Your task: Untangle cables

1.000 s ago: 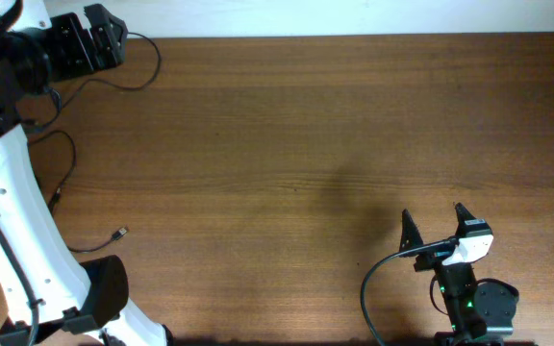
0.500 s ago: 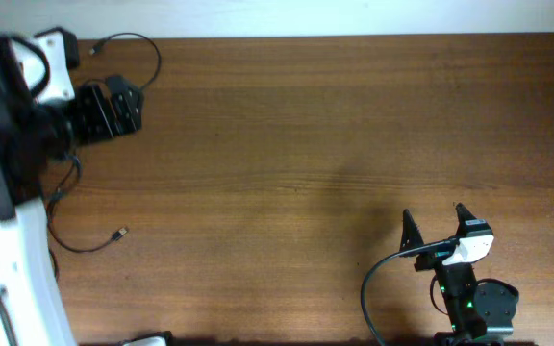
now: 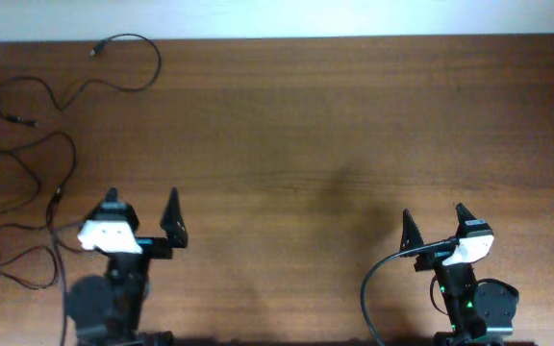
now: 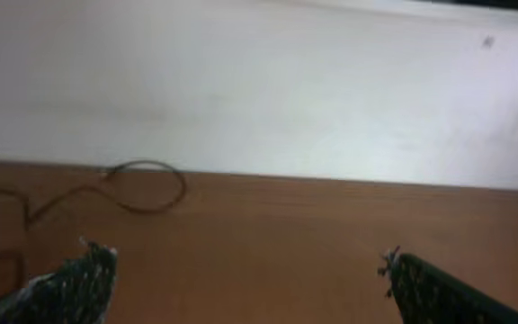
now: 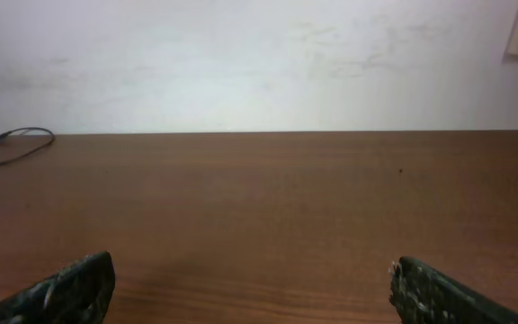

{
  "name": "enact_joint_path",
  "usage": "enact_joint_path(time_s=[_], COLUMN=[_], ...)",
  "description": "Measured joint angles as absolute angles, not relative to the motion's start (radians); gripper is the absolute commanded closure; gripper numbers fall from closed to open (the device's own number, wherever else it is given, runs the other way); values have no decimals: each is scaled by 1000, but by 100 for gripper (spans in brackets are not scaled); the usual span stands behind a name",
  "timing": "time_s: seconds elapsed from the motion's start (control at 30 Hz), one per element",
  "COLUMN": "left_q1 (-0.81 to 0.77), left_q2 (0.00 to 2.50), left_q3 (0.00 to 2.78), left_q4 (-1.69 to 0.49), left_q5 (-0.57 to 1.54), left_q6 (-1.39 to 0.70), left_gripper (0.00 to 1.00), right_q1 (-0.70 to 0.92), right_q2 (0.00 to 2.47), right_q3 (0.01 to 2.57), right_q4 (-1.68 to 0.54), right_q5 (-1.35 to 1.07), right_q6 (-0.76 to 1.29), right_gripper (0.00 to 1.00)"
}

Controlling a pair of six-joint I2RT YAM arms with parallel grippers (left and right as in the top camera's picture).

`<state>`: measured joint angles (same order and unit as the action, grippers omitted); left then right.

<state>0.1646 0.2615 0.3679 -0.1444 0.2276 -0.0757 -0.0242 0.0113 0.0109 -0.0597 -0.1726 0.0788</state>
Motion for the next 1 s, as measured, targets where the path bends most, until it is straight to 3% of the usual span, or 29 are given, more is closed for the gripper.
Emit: enact_joint_path(time_s=[0.27,1.0], left_q1=[-12,-15], left_q2=[64,15], left_q3=[110,20], left_q4=[-64,-89], left_q5=[93,39], left_q6=[38,43], left_gripper=[1,1], right_q1=[-24,-24], right_q2=[11,11], right_q3=[11,11], right_q4=[-60,-60], right_q5=[-173,-173], right_q6=[79,79], right_gripper=[1,1])
